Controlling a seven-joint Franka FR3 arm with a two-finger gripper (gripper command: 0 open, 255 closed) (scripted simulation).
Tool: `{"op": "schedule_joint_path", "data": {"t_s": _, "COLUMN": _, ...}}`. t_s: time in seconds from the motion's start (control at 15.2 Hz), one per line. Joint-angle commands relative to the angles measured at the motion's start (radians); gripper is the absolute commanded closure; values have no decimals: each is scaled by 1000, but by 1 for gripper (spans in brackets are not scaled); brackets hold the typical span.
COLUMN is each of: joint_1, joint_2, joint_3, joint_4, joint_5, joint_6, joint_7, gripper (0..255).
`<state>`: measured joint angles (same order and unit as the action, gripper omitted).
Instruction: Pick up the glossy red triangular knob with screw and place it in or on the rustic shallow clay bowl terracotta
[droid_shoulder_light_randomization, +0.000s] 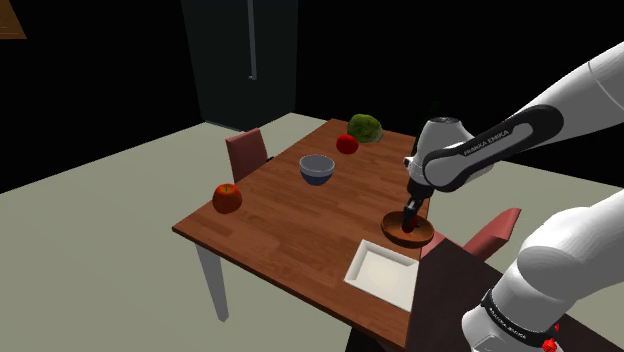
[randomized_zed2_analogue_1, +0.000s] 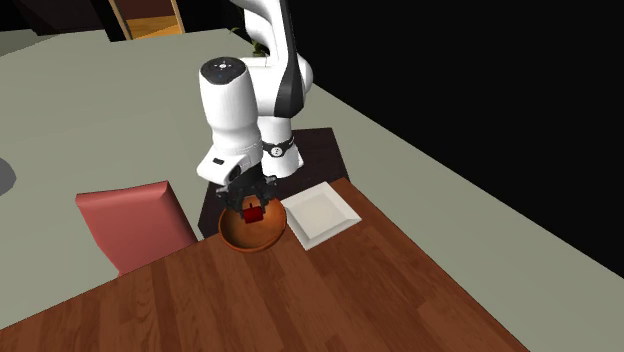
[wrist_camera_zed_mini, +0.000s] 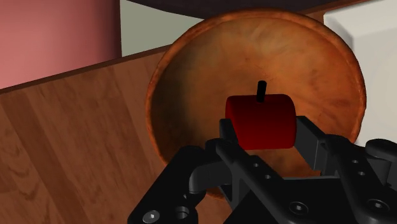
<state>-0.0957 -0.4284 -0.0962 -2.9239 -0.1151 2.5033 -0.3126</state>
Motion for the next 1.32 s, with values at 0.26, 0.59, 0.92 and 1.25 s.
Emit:
{"op": "schedule_joint_path", "data": {"t_s": 0.26, "joint_1": 0, "joint_2": 11, "joint_3": 0, "joint_4": -3, "joint_5": 0, "joint_6": 15, "joint_7": 1, "gripper": 255}}
{"op": "schedule_joint_path", "data": {"t_s": 0.59, "joint_1": 0, "joint_2": 11, "joint_3": 0, "joint_4": -4, "joint_5": 0, "joint_6": 15, "joint_7": 1, "gripper": 0}}
{"op": "schedule_joint_path", "data": {"t_s": 0.92, "joint_1": 3, "joint_2": -70, "joint_3": 4, "joint_4": 19, "joint_5": 6, "joint_6": -88, "joint_7": -1, "gripper": 0}}
{"op": "schedule_joint_path", "data": {"t_s": 1.25, "joint_1": 6, "joint_2": -131, "joint_3": 8, "joint_4": 46, "joint_5": 12, "joint_6": -177, "joint_7": -3, "gripper": 0}}
